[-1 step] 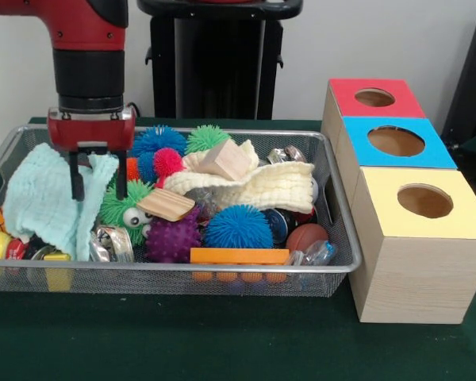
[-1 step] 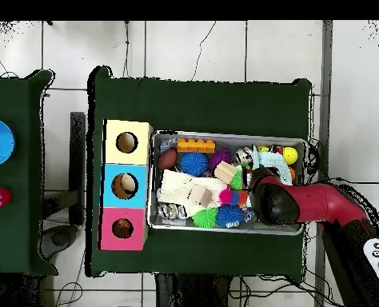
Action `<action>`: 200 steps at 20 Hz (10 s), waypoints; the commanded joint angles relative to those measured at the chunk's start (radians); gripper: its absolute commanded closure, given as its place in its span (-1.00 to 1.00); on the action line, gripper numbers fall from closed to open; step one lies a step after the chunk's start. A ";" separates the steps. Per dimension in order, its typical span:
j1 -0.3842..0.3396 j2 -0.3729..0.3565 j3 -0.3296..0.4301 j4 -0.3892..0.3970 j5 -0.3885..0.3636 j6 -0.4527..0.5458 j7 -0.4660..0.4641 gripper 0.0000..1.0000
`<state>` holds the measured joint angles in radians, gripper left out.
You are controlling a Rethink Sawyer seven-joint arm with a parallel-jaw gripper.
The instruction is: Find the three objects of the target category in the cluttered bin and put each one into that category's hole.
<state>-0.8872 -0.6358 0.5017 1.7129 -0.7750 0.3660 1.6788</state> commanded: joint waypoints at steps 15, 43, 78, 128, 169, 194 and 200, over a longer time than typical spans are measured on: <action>-0.013 0.013 0.065 0.017 -0.016 0.090 -0.121 -1.00; 0.100 0.065 -0.179 -0.070 -0.116 0.115 -0.010 -1.00; 0.264 -0.287 -0.241 0.261 0.200 0.180 0.161 1.00; 0.242 -0.066 -0.264 0.437 0.473 -0.198 0.124 1.00; 0.254 -0.039 -0.251 0.338 0.436 -0.144 0.079 -1.00; 0.109 -0.126 -0.130 0.234 0.352 0.078 -0.096 -1.00; 0.091 -0.101 -0.115 0.231 0.315 0.046 -0.074 -1.00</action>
<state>-0.7768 -0.7807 0.2869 2.0521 -0.3893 0.3956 1.7181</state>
